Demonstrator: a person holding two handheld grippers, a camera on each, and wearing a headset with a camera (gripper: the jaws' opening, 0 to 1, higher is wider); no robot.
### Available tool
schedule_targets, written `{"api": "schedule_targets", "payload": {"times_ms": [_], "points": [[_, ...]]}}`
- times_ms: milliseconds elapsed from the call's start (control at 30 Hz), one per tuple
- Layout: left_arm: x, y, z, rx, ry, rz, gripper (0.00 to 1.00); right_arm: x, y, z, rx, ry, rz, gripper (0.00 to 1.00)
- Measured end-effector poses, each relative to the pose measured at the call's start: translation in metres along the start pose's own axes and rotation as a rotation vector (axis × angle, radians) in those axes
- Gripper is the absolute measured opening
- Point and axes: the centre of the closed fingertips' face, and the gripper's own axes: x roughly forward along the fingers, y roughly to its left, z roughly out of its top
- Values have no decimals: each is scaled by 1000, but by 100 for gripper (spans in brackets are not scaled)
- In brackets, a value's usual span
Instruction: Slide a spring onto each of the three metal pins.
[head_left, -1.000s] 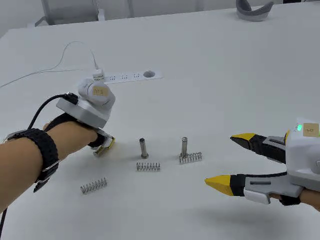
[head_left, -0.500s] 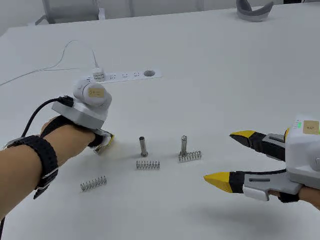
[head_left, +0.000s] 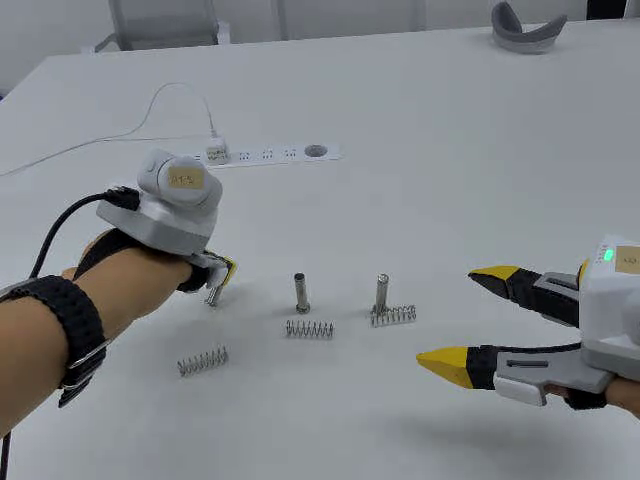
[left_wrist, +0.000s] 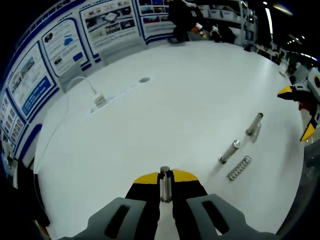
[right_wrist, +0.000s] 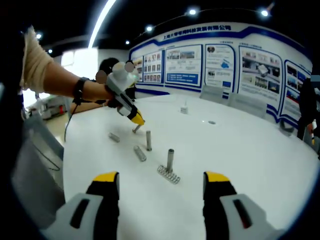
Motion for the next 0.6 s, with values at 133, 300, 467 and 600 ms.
{"api": "schedule_targets", "payload": {"times_ms": [133, 300, 467, 600], "points": [[-6, 1, -2, -12, -10, 5, 6, 1, 2, 3, -8, -1, 5, 70], [-11, 1, -6, -31, -20, 9, 6, 1, 3, 5, -16, -2, 9, 70], [-17, 2, -10, -53, -28, 10, 6, 0, 5, 6, -23, 1, 13, 70], [-19, 2, -12, -64, -27, 8, 6, 1, 7, 7, -28, 2, 16, 70]]}}
